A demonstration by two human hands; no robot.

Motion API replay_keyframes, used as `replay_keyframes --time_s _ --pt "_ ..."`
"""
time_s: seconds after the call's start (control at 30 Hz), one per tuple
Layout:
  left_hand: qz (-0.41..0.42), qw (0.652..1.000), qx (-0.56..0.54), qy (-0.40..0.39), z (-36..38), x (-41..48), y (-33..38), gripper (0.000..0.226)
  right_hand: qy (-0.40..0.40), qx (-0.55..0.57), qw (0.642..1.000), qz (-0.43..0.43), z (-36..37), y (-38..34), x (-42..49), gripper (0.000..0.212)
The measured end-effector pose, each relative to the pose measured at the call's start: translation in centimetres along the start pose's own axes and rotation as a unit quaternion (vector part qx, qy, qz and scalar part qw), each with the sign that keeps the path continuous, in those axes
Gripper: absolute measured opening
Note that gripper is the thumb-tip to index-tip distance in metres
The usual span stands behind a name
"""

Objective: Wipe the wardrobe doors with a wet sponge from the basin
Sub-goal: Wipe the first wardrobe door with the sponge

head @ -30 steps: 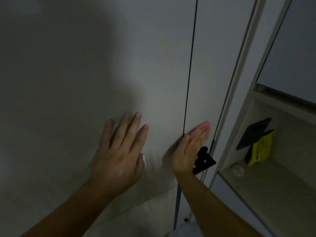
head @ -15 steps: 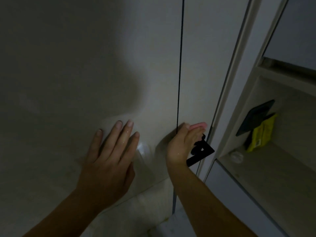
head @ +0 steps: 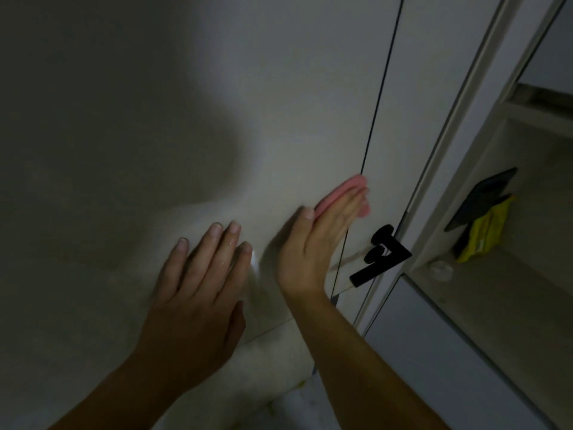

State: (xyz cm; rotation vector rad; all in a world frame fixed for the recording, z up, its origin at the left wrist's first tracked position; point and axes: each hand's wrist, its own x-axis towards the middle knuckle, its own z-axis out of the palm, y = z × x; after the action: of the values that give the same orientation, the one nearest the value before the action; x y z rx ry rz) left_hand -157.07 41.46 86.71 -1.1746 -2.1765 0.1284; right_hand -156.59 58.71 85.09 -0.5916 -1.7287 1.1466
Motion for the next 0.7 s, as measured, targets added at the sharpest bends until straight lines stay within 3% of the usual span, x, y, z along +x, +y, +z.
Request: replay_keyframes --time_s 0.13,0.23,0.4,0.53,0.6,0.63,0.7 --pt "-0.016 1.000 -0.022 -0.006 1.1 -1.9 0.2 0.074 -0.052 -0.062 0.996 0.023 0.6 6.6 -5.7 0.073" --pt "-0.023 0.999 -0.028 -0.009 2.4 -3.7 1.0 0.080 -0.065 -0.040 0.996 0.055 0.4 6.6 -6.4 0.072" --pt "-0.040 0.999 -0.033 0.011 4.9 -6.1 2.5 0.086 -0.038 -0.074 0.992 -0.098 1.3 5.0 -4.0 0.071" --pt "-0.073 0.997 -0.016 0.030 7.3 -7.1 3.2 0.081 -0.118 -0.165 0.979 0.021 0.3 12.2 -8.6 0.082" --pt "-0.088 0.995 -0.015 0.050 8.3 -7.0 3.4 0.081 -0.135 -0.150 0.977 0.062 -0.4 14.3 -9.4 0.082" --pt "-0.095 0.994 -0.014 0.058 8.7 -6.9 3.4 0.082 -0.135 -0.129 0.981 0.046 -0.5 14.3 -9.0 0.080" --pt "-0.107 0.992 -0.007 0.068 9.3 -6.6 3.6 0.085 -0.115 -0.112 0.985 -0.067 -0.3 12.8 -7.4 0.075"
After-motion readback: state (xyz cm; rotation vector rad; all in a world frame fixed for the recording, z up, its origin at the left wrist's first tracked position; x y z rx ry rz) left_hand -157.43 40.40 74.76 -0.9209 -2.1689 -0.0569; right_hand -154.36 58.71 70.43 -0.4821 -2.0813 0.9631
